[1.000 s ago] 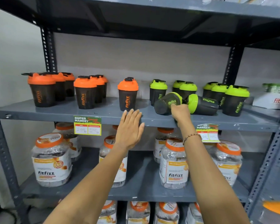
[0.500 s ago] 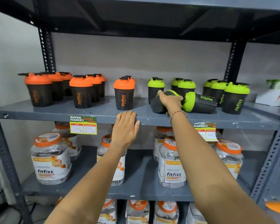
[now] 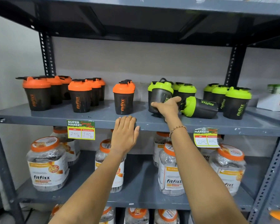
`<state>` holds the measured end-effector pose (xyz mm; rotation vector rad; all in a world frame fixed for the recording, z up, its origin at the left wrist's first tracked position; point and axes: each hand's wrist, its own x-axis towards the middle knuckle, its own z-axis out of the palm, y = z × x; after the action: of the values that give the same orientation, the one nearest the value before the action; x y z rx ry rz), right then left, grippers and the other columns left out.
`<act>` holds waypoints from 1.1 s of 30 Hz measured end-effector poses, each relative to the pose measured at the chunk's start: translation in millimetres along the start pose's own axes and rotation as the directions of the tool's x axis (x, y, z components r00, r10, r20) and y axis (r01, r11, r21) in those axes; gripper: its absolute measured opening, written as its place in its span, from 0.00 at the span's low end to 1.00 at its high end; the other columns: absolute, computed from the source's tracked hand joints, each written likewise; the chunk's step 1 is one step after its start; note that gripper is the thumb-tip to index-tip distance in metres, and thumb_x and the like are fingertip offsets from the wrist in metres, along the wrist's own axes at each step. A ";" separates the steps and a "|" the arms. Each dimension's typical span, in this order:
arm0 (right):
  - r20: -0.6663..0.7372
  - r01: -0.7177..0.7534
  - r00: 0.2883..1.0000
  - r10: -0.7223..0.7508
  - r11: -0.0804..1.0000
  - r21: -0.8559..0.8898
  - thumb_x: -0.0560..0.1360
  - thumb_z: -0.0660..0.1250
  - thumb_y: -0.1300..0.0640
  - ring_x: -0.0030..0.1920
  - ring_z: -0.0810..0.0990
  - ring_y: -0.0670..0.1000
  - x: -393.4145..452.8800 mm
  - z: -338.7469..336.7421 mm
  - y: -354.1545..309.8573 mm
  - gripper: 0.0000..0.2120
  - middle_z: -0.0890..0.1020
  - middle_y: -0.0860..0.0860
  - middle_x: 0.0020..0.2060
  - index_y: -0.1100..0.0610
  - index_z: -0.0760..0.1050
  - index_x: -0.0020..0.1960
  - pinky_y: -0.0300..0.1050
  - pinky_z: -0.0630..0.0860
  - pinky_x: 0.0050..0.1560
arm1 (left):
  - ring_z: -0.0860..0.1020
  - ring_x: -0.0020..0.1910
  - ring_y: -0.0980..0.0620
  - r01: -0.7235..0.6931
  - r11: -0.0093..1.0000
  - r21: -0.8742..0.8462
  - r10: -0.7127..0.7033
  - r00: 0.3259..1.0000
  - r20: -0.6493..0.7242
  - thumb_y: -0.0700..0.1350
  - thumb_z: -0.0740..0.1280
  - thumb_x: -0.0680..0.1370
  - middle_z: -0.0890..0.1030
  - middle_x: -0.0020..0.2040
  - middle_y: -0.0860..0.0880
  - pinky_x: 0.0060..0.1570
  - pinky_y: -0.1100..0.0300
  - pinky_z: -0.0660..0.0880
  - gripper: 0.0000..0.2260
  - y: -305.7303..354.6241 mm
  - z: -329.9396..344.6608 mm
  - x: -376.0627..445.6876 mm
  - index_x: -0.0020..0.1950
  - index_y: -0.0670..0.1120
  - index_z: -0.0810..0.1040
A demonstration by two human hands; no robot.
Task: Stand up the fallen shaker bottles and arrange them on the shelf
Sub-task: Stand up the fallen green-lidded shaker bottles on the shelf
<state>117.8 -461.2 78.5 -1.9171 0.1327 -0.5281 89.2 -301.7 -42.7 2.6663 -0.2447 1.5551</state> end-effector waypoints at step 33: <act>-0.163 0.277 0.933 -0.321 0.929 -0.247 0.71 0.73 0.52 0.54 0.77 0.59 -5.8 -28.8 31.7 0.15 0.79 0.57 0.49 0.58 0.69 0.48 0.44 0.68 0.47 | 0.76 0.57 0.47 0.043 0.977 -0.208 -0.070 0.989 -0.127 0.49 0.55 0.79 0.80 0.55 0.48 0.71 0.50 0.58 0.15 11.6 2.6 2.3 0.56 0.45 0.78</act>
<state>105.2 -496.6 57.2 -2.1114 0.0266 -0.9500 90.7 -313.7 -42.4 2.3820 -0.3024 1.5887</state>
